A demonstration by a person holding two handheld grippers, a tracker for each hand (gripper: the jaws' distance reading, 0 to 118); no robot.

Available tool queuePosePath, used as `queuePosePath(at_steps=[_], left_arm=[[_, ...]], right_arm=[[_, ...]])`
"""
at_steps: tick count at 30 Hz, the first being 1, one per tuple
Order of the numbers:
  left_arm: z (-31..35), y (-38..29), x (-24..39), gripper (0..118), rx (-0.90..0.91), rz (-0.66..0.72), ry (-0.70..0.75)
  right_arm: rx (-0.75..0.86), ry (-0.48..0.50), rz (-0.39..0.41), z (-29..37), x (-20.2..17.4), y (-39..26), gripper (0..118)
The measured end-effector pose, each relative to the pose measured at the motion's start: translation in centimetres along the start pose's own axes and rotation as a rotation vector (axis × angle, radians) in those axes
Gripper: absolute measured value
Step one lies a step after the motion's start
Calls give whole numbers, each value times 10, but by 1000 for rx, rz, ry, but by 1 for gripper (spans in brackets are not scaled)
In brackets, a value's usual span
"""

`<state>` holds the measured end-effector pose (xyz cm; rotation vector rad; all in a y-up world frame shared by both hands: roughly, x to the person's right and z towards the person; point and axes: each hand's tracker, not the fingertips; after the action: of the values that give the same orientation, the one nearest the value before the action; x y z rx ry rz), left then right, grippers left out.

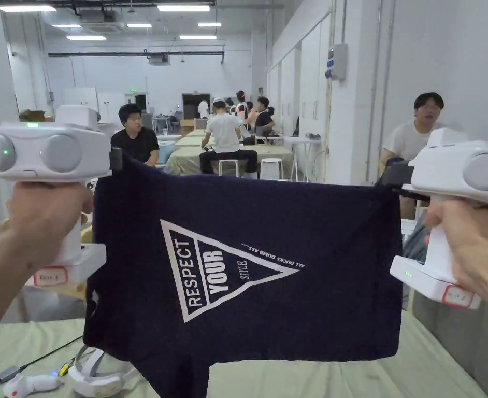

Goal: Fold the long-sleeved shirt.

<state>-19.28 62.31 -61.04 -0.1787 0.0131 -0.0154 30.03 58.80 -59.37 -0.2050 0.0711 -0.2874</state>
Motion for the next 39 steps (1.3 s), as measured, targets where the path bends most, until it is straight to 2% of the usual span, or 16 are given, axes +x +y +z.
queuePosePath(at_steps=[5, 7, 10, 15, 17, 21, 23, 25, 27, 28, 29, 34, 37, 39], left_arm=[[21, -86, 0, 3, -84, -3, -48], [38, -121, -3, 3, -104, 7, -66], [72, -165, -5, 3, -142, 44, -111], [150, -225, -10, 3, -192, 44, -163], [185, -250, -12, 3, -211, 78, -196], [264, -313, -5, 3, -266, -70, -242], [296, -343, -4, 3, -324, -84, -261], [321, -377, -8, 3, -389, -94, -272], [349, -410, -7, 3, -466, -94, -276], [360, -423, -6, 3, -489, -91, -275], [370, -438, -9, 3, -535, -75, -287], [422, -485, -17, 3, -681, -26, -257], [443, -497, -22, 3, -726, 50, -233], [451, -506, -23, 3, -745, 51, -212]], right_arm=[[-130, -29, -7, 6, 30, -79, 6], [-151, -21, -33, 21, 41, -109, 6], [-198, -18, -29, 54, 53, -149, 6], [-237, -16, -25, 126, 79, -213, 6], [-268, -24, 1, 162, 87, -245, 6], [-342, -55, -14, 239, 103, -317, 6], [-394, -88, -32, 272, 112, -351, 6], [-484, -120, 17, 302, 115, -387, 6], [-536, -115, 12, 331, 119, -419, 6], [-562, -129, 16, 342, 119, -431, 6], [-593, -158, -14, 353, 121, -441, 6], [-680, -178, -82, 387, 126, -465, 6], [-762, -188, -77, 397, 124, -473, 6], [-776, -198, -77, 402, 121, -479, 6]])
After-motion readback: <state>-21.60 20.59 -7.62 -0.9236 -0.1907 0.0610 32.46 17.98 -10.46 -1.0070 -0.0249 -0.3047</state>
